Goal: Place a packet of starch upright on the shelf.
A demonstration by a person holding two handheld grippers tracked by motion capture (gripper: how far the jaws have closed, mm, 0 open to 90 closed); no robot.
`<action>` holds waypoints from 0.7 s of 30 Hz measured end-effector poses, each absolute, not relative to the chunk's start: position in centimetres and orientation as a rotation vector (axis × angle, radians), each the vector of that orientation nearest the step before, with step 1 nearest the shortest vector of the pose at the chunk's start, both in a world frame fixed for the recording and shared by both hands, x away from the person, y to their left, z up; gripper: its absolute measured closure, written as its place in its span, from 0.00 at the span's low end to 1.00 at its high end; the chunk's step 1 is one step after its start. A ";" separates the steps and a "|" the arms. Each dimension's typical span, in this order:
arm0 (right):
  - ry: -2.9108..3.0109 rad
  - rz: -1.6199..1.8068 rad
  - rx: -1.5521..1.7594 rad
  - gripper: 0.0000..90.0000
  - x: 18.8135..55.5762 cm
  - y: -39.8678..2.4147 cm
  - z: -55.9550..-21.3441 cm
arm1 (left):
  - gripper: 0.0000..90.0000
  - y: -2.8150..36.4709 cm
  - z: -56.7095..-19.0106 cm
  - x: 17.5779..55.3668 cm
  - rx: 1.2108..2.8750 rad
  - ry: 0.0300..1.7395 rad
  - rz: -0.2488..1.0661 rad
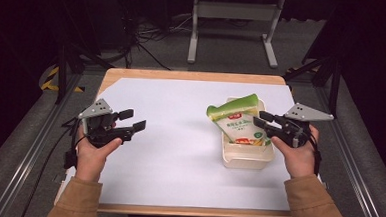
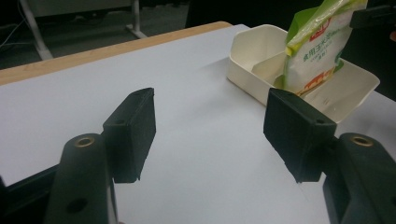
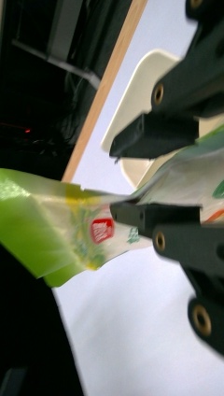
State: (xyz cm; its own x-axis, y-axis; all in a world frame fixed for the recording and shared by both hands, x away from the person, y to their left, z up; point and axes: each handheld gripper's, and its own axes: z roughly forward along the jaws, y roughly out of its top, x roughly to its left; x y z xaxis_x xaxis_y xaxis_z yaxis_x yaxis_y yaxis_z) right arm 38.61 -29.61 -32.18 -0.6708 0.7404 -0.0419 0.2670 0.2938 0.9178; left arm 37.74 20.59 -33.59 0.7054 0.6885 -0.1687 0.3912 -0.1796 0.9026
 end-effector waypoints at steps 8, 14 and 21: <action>2.228 1.270 0.946 0.50 39.3 -29.4 -32.8 | 0.39 20.4 -33.6 37.8 1.804 0.856 0.328; 2.304 1.125 0.921 0.60 39.9 -28.3 -34.2 | 0.39 20.4 -33.7 37.8 1.810 0.853 0.330; 2.341 1.111 0.961 0.98 39.7 -28.2 -34.1 | 0.39 20.6 -33.8 37.9 1.802 0.862 0.325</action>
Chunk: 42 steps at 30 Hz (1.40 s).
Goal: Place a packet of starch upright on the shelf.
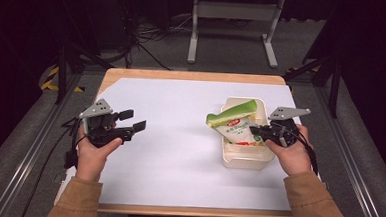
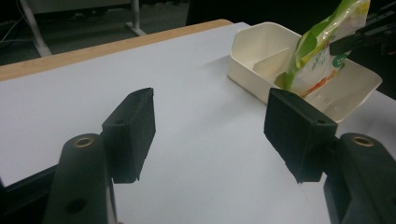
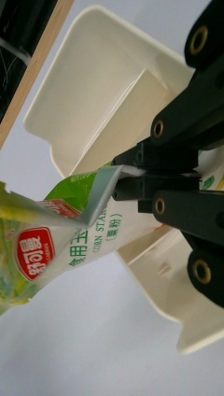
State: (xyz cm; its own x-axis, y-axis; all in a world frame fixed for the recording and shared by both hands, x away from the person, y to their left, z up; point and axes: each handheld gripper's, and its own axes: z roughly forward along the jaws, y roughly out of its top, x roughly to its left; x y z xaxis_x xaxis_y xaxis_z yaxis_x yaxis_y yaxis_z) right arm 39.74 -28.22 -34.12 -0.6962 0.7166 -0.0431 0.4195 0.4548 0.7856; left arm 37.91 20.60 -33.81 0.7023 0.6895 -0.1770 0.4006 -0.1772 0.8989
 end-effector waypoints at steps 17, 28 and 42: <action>2.149 1.438 1.255 0.98 39.2 -30.5 -36.2 | 0.39 20.4 -33.8 37.9 1.809 0.855 0.329; 2.124 1.564 1.110 0.98 39.8 -29.3 -36.6 | 0.39 20.4 -33.9 37.9 1.814 0.853 0.326; 2.207 1.228 1.270 0.97 38.9 -31.4 -37.8 | 0.39 20.0 -34.1 38.0 1.825 0.860 0.321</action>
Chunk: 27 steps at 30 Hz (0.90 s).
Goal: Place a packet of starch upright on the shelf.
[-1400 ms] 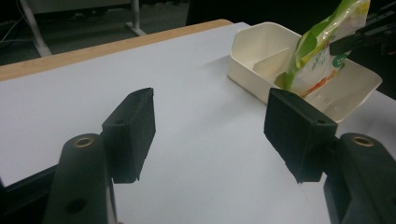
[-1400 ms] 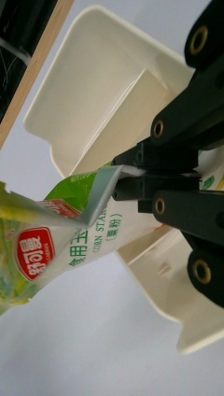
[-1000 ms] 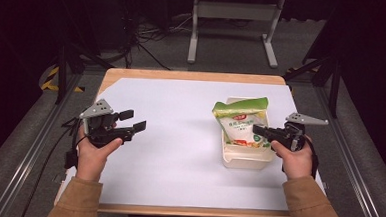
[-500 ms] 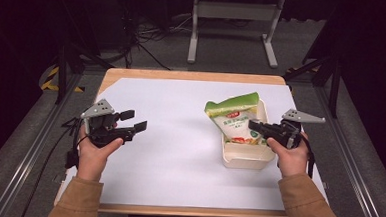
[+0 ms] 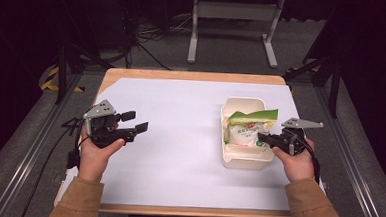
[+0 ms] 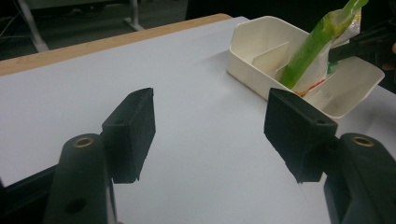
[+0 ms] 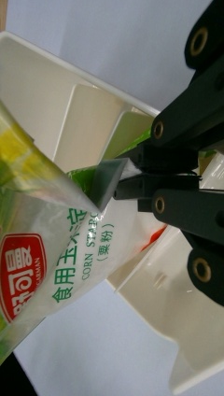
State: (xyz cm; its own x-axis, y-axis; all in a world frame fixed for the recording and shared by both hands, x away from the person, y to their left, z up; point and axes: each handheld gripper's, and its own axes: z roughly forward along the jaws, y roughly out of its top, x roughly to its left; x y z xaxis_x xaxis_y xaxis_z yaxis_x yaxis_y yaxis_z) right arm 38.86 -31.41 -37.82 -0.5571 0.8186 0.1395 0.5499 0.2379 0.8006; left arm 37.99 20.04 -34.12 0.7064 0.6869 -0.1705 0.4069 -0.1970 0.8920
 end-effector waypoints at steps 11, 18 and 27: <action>2.091 1.243 1.175 0.69 37.7 -32.2 -36.1 | 0.38 20.8 -34.2 37.5 1.823 0.867 0.332; 2.020 1.275 1.141 0.53 36.5 -34.0 -34.8 | 0.38 22.1 -34.6 36.0 1.829 0.876 0.387; 1.975 1.318 1.149 0.42 35.4 -36.8 -34.9 | 0.37 24.1 -36.6 34.9 1.820 0.920 0.400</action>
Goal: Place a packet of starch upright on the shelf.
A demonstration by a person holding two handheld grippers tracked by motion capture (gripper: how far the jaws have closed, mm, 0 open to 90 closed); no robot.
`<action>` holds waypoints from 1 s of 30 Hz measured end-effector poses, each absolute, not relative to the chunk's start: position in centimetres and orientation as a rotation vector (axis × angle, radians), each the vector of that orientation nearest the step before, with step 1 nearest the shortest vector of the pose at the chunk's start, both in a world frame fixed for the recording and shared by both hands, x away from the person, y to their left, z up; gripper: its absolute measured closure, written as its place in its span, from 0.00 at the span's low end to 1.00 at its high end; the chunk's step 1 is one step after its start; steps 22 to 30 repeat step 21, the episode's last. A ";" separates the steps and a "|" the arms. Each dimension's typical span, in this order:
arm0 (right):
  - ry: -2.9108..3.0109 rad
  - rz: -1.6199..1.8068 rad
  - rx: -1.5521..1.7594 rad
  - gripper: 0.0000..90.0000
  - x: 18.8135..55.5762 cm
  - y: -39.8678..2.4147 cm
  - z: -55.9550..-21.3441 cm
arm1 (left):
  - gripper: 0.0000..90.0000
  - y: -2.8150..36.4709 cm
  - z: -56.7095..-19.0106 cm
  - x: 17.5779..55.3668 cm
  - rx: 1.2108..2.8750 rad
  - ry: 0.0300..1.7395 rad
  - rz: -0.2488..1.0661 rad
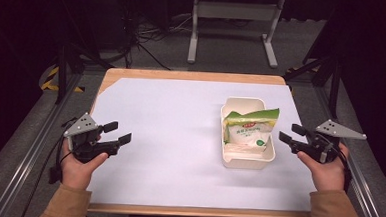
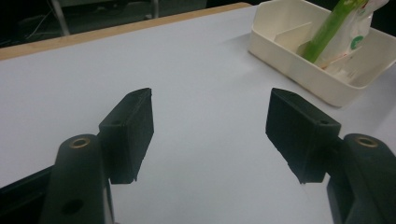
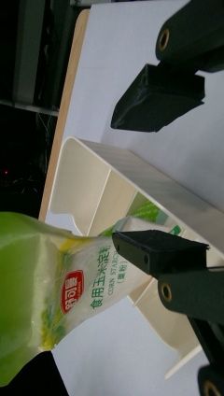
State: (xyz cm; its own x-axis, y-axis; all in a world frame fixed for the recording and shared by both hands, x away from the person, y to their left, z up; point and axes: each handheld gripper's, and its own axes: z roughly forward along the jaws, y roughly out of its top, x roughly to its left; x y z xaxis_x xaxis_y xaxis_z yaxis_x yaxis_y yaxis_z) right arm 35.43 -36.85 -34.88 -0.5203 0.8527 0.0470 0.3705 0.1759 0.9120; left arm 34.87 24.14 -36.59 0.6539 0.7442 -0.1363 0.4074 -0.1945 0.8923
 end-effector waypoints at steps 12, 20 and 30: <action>1.946 1.247 1.191 0.39 35.4 -38.9 -38.6 | 0.36 25.0 -39.3 35.1 1.838 0.971 0.426; 1.947 1.213 1.223 0.38 35.5 -39.7 -40.2 | 0.35 25.0 -40.2 35.4 1.845 0.982 0.438; 1.942 1.216 1.234 0.38 35.5 -39.8 -40.2 | 0.35 25.0 -40.2 35.4 1.845 0.982 0.438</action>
